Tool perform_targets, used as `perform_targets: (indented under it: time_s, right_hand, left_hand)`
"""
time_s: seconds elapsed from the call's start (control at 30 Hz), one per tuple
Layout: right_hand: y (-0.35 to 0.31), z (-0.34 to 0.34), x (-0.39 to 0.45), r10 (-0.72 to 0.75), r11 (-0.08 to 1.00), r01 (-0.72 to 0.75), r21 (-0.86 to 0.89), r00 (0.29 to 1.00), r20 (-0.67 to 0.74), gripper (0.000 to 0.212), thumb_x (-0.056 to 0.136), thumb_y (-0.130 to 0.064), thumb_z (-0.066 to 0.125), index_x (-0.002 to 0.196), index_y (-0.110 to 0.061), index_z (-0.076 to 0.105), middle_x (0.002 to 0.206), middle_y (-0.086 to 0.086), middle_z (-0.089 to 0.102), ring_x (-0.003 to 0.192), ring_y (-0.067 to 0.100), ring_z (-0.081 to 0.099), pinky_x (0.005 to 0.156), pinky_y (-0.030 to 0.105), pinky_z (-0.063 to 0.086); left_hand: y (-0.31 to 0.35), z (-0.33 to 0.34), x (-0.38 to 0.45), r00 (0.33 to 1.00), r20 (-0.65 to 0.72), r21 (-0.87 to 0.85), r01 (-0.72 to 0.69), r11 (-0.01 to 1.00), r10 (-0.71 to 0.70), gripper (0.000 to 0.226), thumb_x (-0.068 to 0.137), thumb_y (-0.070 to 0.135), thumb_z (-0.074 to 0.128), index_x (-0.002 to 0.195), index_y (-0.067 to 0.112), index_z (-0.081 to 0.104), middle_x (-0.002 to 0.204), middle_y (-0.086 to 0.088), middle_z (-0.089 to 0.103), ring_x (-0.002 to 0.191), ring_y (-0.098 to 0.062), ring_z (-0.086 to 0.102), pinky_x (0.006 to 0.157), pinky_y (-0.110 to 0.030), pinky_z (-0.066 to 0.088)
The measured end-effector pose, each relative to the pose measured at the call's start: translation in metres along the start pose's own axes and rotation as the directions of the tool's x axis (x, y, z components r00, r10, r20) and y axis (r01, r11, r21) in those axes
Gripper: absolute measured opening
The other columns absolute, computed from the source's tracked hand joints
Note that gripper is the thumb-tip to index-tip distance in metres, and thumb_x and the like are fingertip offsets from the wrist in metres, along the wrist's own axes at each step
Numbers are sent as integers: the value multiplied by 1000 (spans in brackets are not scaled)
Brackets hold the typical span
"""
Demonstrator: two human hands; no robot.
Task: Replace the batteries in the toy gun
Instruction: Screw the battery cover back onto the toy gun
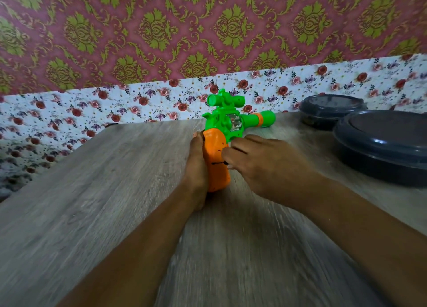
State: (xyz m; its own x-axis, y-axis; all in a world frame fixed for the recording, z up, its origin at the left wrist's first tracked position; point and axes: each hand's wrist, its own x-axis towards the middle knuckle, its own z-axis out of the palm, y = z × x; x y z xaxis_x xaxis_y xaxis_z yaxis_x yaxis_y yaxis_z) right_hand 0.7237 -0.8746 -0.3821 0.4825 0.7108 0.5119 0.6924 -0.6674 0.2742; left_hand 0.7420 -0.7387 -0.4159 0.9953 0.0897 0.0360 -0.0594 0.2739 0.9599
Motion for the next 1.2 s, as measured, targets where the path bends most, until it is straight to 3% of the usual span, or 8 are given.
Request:
perform_targets:
  time_s: [0.13,0.23,0.37,0.43,0.53,0.8,1.0,1.2]
  right_hand:
    - [-1,6,-4,-20,1000,19,-9,994,-105,25,85,-28,44,67,-16,56,60,3,58,53,23,58,42,26,38]
    - [-13,9,2,277,951,-258,172,956,-97,43,87,-35,38,48,-19,33,43,2,41,42,26,44,45,28,31]
    - [-13,12,11,550,436,-661,610,733,401,54,96,-37,40,47,-16,33,48,6,30,42,20,34,52,31,29]
    - [-13,10,10,575,305,-675,672,693,435,56,94,-42,42,49,-9,47,43,3,37,31,9,35,48,27,28]
    - [-13,6,9,533,537,-546,644,810,243,44,89,-36,54,65,1,56,52,2,48,48,2,47,53,23,36]
    - [-8,0,4,148,951,-148,273,989,23,18,93,-31,43,97,-15,49,76,6,61,66,29,57,57,37,43]
    - [-9,8,1,230,970,-218,112,967,-112,39,87,-42,37,58,-17,44,42,8,50,34,29,49,39,27,29]
    - [-7,-6,3,226,932,-244,269,969,96,29,89,-45,49,108,-23,43,60,-11,33,70,13,41,54,30,30]
  left_hand:
    - [-2,-3,2,1000,-6,21,27,999,-27,52,97,52,23,101,18,62,89,-3,68,83,-16,63,85,-29,47]
    - [-5,-3,4,998,-54,64,25,998,-21,52,97,53,23,99,21,64,85,-2,72,77,-14,68,76,-29,54]
    - [-1,-1,2,994,-103,56,41,998,-35,58,97,54,23,135,20,49,127,-12,61,113,-29,59,103,-48,43]
    - [-1,-1,3,993,-107,41,45,998,-40,57,96,56,23,132,22,52,123,-12,62,112,-31,59,104,-51,42]
    - [0,-1,4,995,-93,21,46,999,-44,48,97,52,23,103,24,62,101,-9,67,101,-26,61,101,-44,44]
    - [1,-4,3,997,-58,66,58,996,-55,53,99,49,22,126,16,54,118,-9,64,112,-25,59,104,-45,42]
    - [0,0,2,998,-60,111,4,994,3,55,98,50,23,140,19,41,133,-11,55,120,-27,55,107,-48,39]
    - [-4,-5,7,998,-56,135,2,991,5,54,98,48,24,133,16,49,119,-10,62,105,-20,59,85,-33,47]
